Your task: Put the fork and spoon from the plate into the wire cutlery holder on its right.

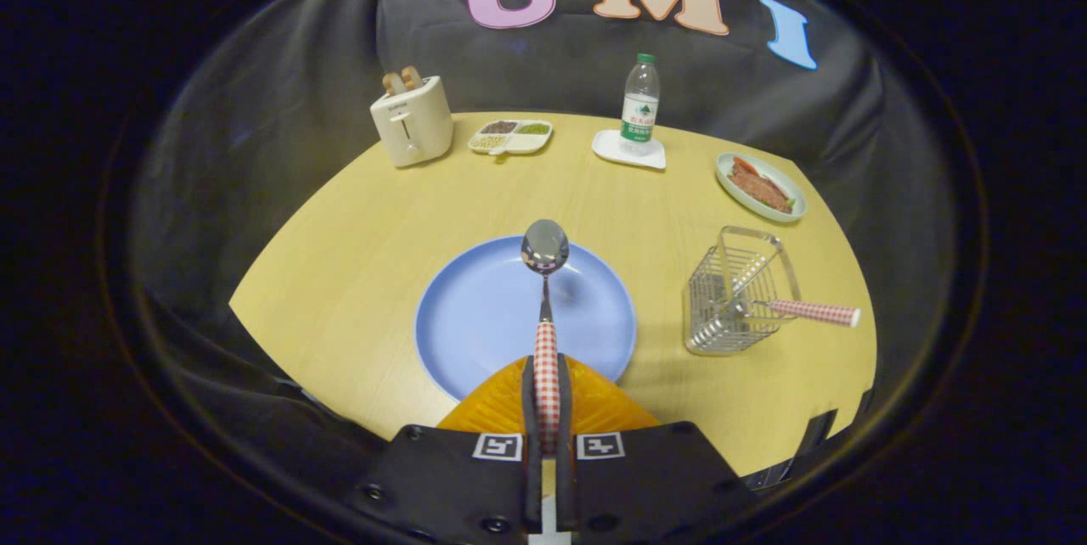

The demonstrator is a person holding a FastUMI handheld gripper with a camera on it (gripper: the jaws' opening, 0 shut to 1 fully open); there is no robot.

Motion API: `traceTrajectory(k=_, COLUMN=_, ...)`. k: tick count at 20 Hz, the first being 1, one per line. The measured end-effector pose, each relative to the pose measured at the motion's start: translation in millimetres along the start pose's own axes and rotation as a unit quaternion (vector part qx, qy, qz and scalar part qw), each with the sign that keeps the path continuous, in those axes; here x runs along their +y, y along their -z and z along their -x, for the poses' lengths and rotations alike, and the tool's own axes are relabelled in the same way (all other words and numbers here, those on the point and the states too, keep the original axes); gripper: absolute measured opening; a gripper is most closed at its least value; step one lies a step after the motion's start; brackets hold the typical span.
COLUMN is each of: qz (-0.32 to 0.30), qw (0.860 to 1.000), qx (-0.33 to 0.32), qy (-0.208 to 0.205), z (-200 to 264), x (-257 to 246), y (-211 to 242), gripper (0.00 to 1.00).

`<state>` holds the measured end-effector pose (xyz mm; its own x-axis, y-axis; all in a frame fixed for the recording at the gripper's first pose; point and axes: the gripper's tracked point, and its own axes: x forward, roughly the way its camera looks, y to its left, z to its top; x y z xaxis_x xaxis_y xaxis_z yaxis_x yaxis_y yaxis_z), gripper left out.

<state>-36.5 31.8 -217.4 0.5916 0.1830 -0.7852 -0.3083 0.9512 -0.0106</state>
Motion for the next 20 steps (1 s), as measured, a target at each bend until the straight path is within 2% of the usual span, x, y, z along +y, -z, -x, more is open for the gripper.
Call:
traceTrajectory(k=6, qz=-0.015, qw=0.999, qx=0.032, qy=0.026, z=36.0, x=-67.7, y=-35.3, gripper=0.09)
traceTrajectory(k=11, qz=-0.031, qw=0.992, qx=0.115, qy=0.044, z=51.5, x=-111.8, y=-38.5, gripper=0.09)
traceTrajectory(k=14, qz=-0.039, qw=0.980, qx=0.190, qy=0.049, z=52.6, x=-130.7, y=-29.3, gripper=0.09)
traceTrajectory(k=20, qz=-0.001, qw=0.946, qx=0.318, qy=0.068, z=34.2, x=-170.8, y=-18.1, gripper=0.09)
